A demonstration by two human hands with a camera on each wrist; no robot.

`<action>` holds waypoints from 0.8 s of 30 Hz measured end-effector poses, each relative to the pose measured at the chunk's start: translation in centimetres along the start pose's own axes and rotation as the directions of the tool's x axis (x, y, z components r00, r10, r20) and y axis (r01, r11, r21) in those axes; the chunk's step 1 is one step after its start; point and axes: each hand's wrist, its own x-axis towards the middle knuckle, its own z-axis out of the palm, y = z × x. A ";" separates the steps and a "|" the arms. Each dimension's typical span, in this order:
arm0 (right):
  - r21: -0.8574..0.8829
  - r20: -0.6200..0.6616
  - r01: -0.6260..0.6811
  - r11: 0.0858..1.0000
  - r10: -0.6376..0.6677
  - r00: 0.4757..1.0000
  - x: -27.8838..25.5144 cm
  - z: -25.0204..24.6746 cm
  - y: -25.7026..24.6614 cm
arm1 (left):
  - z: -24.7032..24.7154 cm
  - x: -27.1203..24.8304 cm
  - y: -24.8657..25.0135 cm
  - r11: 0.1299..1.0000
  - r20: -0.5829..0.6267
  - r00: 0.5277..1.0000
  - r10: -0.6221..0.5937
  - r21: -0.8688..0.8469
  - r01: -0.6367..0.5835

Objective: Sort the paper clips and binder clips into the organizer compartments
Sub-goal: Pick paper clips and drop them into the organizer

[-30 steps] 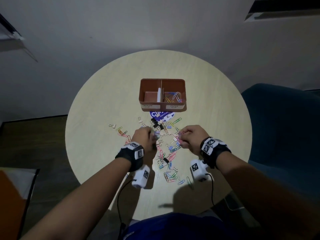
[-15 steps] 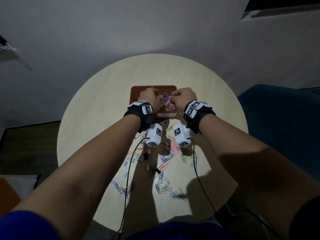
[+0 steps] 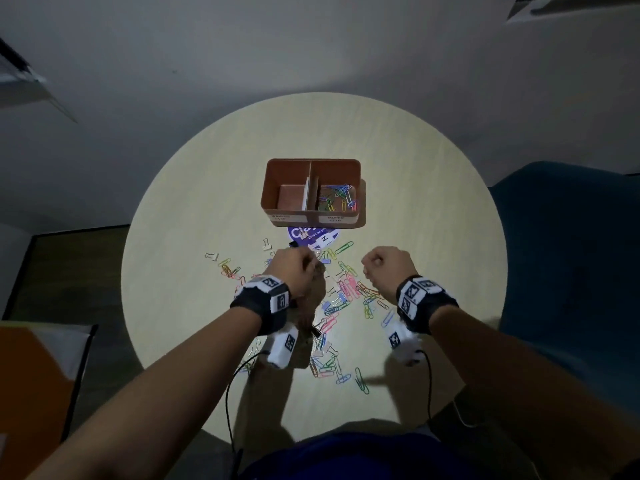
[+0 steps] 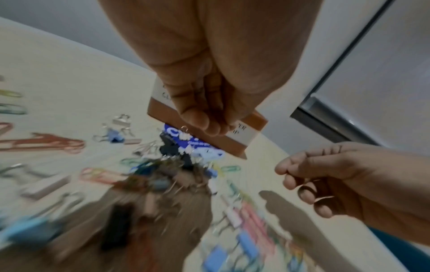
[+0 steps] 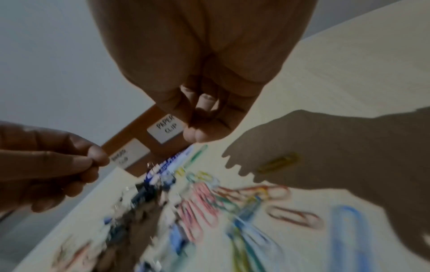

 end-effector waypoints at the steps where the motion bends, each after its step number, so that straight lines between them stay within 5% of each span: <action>1: -0.086 0.013 0.023 0.996 -0.022 1.000 -0.5 0.1 0.9 | 0.6 -0.7 -0.5 1.000 0.039 0.999 0.013 0.027 -0.014; 9: -0.261 0.020 0.099 0.960 -0.097 0.995 -3.0 -0.1 5.6 | 5.7 -3.4 -0.9 0.966 0.230 0.969 0.086 0.219 -0.137; 18: -0.366 0.054 0.116 0.923 -0.104 0.993 -4.5 0.1 8.1 | 8.3 -3.1 0.8 0.913 0.156 0.970 0.186 0.338 -0.229; 24: -0.380 0.049 0.097 0.920 -0.084 0.995 -3.8 0.1 8.2 | 8.9 -2.7 0.6 0.879 0.234 0.964 0.124 0.426 -0.216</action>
